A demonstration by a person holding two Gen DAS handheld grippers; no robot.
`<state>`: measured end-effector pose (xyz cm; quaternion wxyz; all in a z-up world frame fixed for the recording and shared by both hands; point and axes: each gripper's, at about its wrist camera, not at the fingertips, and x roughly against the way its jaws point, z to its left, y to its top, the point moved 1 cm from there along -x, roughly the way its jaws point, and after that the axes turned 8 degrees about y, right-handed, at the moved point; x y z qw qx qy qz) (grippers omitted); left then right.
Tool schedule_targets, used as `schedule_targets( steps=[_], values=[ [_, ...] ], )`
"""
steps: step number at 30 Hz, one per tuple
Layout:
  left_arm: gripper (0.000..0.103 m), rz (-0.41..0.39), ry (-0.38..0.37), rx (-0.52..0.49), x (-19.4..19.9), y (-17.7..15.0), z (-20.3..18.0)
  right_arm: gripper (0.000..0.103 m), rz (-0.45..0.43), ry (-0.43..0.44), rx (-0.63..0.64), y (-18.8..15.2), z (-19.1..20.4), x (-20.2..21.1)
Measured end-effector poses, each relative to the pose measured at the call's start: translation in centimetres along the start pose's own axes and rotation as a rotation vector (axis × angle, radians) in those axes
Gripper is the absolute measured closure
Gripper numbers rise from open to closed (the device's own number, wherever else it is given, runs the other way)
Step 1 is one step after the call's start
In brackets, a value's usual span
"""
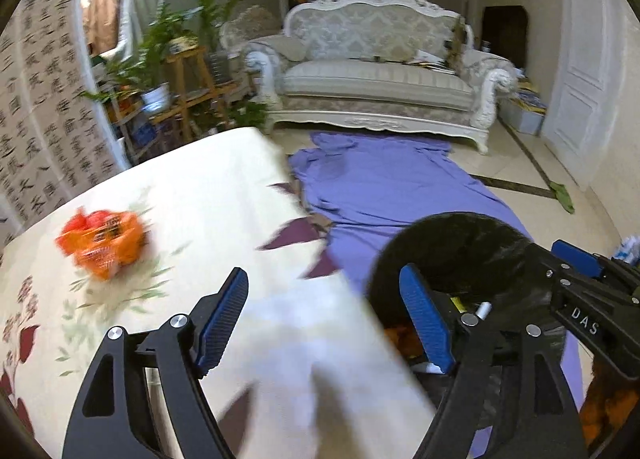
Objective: Collect trash
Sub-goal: 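Move both tools back from the bin to the orange bags on the bed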
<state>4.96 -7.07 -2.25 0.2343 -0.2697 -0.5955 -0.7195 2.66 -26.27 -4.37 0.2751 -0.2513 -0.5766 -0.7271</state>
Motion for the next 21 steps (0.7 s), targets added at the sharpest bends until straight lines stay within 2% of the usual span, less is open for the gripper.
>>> schedule_targets(
  steps=[4, 12, 15, 21],
  values=[
    [0.027, 0.007, 0.059, 0.053, 0.3, -0.6, 3.7, 0.057, 0.006, 0.047, 0.047, 0.2, 3.3, -0.5],
    [0.027, 0.041, 0.194, 0.166, 0.0, -2.0, 11.3, 0.055, 0.025, 0.164, 0.153, 0.9, 11.0, -1.8],
    [0.027, 0.05, 0.239, 0.207, 0.0, -2.6, 14.0, 0.047, 0.028, 0.205, 0.185, 1.2, 13.6, -2.1],
    [0.027, 0.073, 0.322, 0.276, -0.2, -4.2, 19.4, 0.046, 0.044, 0.282, 0.26, 1.7, 19.2, -3.0]
  ],
)
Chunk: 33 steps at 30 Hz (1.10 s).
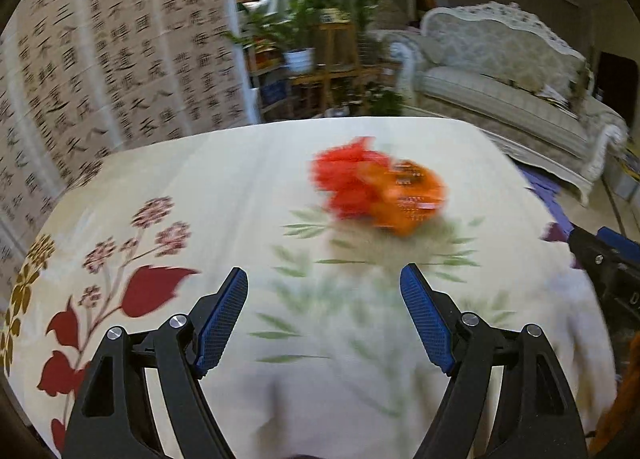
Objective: Collect trash
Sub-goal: 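Move both tools back from the bin to the orange bags on the bed, then grasp the orange plastic bag with the right tool while the left tool grasps the red mesh bag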
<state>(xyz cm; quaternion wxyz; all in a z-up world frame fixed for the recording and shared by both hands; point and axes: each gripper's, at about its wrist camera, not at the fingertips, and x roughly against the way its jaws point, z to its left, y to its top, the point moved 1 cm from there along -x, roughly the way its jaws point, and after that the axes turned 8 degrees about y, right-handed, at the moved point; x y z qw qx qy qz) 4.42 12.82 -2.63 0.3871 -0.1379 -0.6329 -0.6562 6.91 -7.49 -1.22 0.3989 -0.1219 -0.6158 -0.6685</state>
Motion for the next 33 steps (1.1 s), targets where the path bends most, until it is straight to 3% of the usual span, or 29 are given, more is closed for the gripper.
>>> schedule_targets(
  steps=[8, 19, 24, 33],
  values=[
    [0.027, 0.022, 0.081, 0.072, -2.1, 0.1, 5.5, 0.042, 0.036, 0.083, 0.077, 1.2, 5.7, -2.9],
    [0.026, 0.049, 0.07, 0.113, -3.6, 0.2, 7.4, 0.041, 0.079, 0.111, 0.143, 2.5, 10.3, -7.1],
    [0.026, 0.05, 0.053, 0.111, -3.8, 0.6, 6.9, 0.041, 0.085, 0.06, 0.153, 3.0, 9.9, -8.0],
    [0.026, 0.052, 0.02, 0.105, -4.2, 1.3, 5.9, 0.041, 0.095, -0.027, 0.078, 3.1, 5.3, -8.2]
  ],
)
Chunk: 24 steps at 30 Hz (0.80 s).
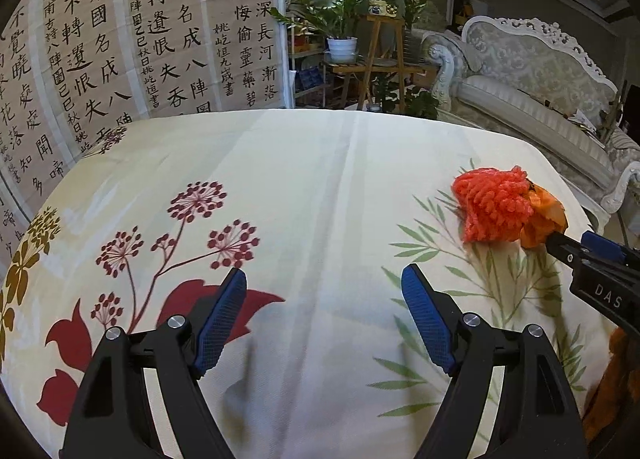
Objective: Collect trash
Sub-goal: 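Grasp the orange plastic bag with the right tool while the left tool grasps the red mesh bag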
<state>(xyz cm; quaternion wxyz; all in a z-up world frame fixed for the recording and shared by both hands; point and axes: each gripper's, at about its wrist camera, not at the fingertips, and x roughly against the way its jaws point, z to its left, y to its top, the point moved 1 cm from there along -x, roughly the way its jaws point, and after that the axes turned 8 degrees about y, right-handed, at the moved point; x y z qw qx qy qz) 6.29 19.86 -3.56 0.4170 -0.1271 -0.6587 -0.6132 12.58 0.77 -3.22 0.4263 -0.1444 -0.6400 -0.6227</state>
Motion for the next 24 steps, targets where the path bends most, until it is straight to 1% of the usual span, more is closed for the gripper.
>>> schedule_targets(
  steps=[4, 8, 10, 12, 16, 20, 22, 23, 24],
  values=[
    [0.026, -0.005, -0.016, -0.008, 0.2, 0.1, -0.7, 0.041, -0.009, 0.01, -0.004, -0.1, -0.2, 0.6],
    [0.026, -0.01, -0.018, -0.013, 0.3, 0.3, -0.9, 0.041, -0.021, 0.039, 0.01, -0.2, 0.6, 1.6],
    [0.025, -0.011, -0.016, -0.009, 0.2, 0.4, -0.8, 0.037, -0.034, 0.057, 0.023, -0.1, 1.3, 2.0],
    [0.025, -0.01, -0.013, -0.006, 0.2, 0.6, -0.6, 0.035, -0.041, 0.063, 0.039, -0.1, 1.9, 2.1],
    [0.025, -0.009, -0.008, -0.002, 0.0, 0.9, -0.6, 0.035, -0.049, 0.049, 0.072, 0.5, 2.8, 0.8],
    [0.024, -0.014, -0.018, -0.009, -0.1, 1.2, -0.8, 0.036, -0.029, 0.017, 0.078, 1.2, 2.6, -1.0],
    [0.024, -0.016, -0.025, -0.019, -0.1, 1.1, -1.3, 0.042, -0.016, 0.014, 0.073, 1.5, 2.3, -1.7],
    [0.024, -0.017, -0.029, -0.021, 0.0, 1.2, -1.5, 0.054, -0.008, 0.015, 0.072, 1.5, 2.1, -1.9],
    [0.024, -0.017, -0.034, -0.024, 0.0, 1.2, -1.8, 0.062, 0.001, 0.017, 0.072, 1.6, 1.9, -2.1]
  ],
)
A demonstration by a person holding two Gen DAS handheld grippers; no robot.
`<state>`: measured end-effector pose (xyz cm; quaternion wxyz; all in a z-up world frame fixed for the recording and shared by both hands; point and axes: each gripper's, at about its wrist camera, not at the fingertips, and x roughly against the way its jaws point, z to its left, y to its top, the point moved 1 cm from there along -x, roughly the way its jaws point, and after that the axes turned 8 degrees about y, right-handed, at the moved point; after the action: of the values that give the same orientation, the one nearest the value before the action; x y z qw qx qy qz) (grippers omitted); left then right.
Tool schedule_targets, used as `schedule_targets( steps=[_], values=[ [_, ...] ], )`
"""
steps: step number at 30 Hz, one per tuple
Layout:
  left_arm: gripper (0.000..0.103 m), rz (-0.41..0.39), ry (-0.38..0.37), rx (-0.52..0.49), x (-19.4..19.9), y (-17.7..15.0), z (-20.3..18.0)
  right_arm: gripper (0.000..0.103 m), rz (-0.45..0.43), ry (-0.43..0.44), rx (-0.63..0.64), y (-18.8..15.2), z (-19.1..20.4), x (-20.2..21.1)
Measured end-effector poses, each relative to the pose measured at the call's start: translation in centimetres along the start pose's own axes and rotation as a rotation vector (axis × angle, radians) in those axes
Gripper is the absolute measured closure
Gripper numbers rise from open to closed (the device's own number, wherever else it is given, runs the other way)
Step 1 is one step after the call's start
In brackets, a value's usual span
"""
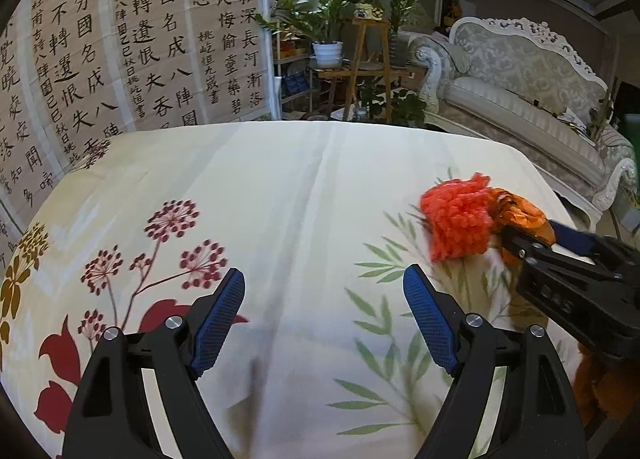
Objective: Collect trash
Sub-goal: 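Grasp the orange plastic bag with the right tool while the left tool grasps the red mesh bag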
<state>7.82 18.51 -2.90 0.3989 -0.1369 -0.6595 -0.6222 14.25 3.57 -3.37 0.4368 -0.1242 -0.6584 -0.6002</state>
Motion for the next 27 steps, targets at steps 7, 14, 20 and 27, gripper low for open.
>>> schedule_targets(
  steps=[7, 14, 20, 27],
  values=[
    [0.024, -0.009, -0.038, -0.044, 0.1, 0.2, -2.8, 0.073, 0.001, -0.022, -0.025, -0.3, -2.4, 0.3],
    [0.023, -0.017, -0.059, -0.078, -0.3, 1.0, -5.3, 0.073, -0.007, -0.044, -0.061, -0.3, -4.8, 0.5],
    [0.023, -0.02, -0.06, -0.099, -1.2, 1.7, -7.1, 0.073, -0.01, -0.03, -0.075, -0.3, -5.5, 0.5],
    [0.023, -0.005, -0.064, -0.097, -2.8, 2.6, -7.9, 0.073, -0.009, -0.019, -0.078, -0.2, -5.5, 0.3]
  ],
)
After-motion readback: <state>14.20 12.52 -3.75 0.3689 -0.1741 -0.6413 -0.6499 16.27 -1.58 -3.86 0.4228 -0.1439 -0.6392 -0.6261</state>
